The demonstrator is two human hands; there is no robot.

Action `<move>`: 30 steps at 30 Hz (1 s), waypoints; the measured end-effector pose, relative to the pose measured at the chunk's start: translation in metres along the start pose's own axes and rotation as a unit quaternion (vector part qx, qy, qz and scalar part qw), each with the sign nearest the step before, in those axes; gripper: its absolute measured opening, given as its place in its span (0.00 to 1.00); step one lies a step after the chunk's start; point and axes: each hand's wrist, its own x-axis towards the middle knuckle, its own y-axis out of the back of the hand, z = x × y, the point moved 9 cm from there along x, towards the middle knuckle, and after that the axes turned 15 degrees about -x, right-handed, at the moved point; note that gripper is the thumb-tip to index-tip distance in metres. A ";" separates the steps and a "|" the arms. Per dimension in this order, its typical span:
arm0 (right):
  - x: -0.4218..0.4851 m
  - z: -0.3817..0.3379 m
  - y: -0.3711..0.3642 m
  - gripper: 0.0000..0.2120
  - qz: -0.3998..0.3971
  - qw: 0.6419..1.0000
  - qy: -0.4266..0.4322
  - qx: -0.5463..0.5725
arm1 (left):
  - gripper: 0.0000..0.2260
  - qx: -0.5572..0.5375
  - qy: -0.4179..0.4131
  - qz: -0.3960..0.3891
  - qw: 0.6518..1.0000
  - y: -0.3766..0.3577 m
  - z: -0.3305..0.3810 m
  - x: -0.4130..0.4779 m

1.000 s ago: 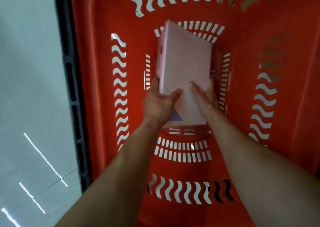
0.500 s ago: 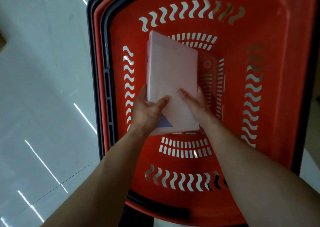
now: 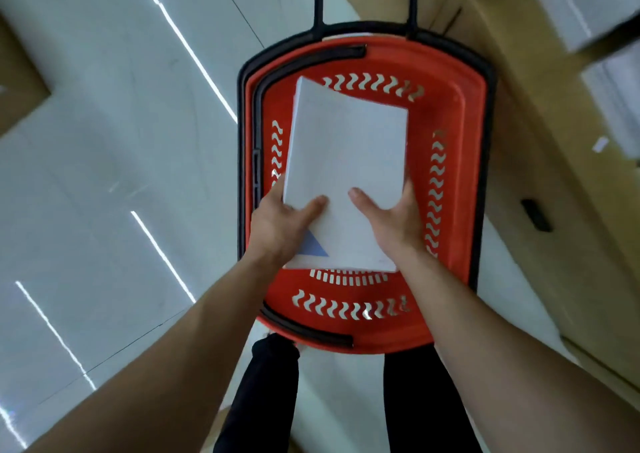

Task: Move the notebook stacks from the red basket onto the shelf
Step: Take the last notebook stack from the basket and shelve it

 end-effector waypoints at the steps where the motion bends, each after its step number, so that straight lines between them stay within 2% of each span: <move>1: -0.013 -0.010 0.011 0.38 0.006 1.000 0.001 -0.003 | 0.26 0.003 -0.005 -0.003 1.000 0.003 0.012 -0.012; 8: -0.117 -0.098 0.098 0.45 0.006 0.998 0.034 -0.043 | 0.21 -0.006 -0.029 -0.010 1.000 0.026 0.098 -0.124; 13: -0.198 -0.160 0.153 0.47 0.018 0.995 0.072 -0.063 | 0.25 -0.070 -0.040 -0.007 0.997 0.050 0.152 -0.208; 17: -0.255 -0.201 0.193 0.42 0.039 0.992 0.094 -0.077 | 0.24 -0.087 -0.065 -0.016 0.994 0.064 0.196 -0.264; 21: -0.309 -0.228 0.231 0.44 0.077 0.989 0.106 -0.076 | 0.21 -0.080 -0.098 -0.039 0.991 0.069 0.232 -0.310; 26: -0.373 -0.225 0.269 0.36 0.152 0.984 0.070 -0.061 | 0.23 -0.052 -0.135 -0.133 0.980 0.059 0.266 -0.346; 30: -0.433 -0.201 0.287 0.39 0.225 0.974 0.025 -0.006 | 0.23 0.006 -0.178 -0.211 0.961 0.045 0.284 -0.382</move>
